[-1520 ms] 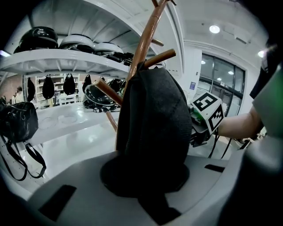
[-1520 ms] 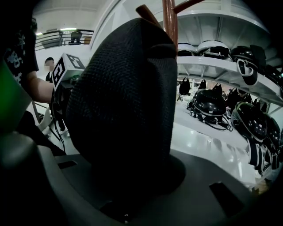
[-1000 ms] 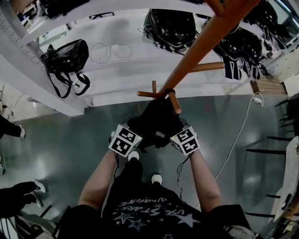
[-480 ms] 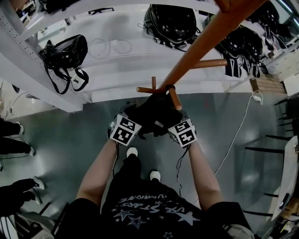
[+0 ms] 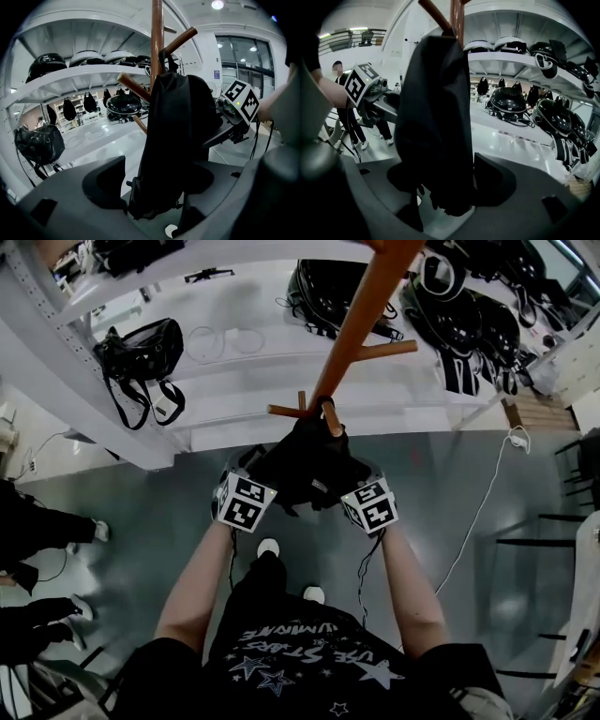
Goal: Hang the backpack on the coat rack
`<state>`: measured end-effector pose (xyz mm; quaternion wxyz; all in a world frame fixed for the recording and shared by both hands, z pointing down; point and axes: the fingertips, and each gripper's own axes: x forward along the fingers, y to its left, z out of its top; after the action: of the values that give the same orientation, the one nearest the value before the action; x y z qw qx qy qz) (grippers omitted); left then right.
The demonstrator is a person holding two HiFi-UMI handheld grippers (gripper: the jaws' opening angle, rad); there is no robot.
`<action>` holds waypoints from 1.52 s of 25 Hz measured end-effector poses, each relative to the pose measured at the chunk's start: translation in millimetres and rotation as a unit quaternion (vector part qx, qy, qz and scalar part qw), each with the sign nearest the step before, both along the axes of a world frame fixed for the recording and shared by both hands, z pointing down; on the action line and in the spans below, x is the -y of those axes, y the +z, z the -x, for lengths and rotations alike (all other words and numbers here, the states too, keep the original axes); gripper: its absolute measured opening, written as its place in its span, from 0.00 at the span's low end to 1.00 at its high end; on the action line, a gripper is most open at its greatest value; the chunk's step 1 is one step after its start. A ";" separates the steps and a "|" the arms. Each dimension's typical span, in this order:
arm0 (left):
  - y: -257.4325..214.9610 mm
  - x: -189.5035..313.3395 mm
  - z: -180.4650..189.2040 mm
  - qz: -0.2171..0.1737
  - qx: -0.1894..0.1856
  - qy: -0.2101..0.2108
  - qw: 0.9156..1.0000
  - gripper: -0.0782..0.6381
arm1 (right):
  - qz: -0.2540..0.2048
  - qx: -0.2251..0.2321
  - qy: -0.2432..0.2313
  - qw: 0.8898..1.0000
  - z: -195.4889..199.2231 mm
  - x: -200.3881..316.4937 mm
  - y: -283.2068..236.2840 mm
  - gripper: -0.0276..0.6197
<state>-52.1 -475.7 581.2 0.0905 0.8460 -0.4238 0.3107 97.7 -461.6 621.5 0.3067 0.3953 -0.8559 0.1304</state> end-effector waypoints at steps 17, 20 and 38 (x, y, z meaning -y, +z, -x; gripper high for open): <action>-74.1 -135.4 -34.8 -0.059 -0.039 -0.058 0.996 0.57 | -0.071 0.092 0.021 0.993 -46.9 -98.8 -98.2 0.40; -85.8 -161.2 -46.7 -0.074 -0.059 -0.070 0.993 0.56 | -0.071 0.113 0.032 0.991 -60.7 -117.0 -99.5 0.26; -83.8 -228.1 -79.3 -0.040 -0.100 -0.038 0.993 0.16 | -0.091 0.148 0.090 0.981 -85.9 -179.0 -115.4 0.06</action>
<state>27.2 -247.6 497.4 0.1101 0.8591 -0.4566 0.2032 183.6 -282.6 506.1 0.1267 0.4732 -0.8612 0.1356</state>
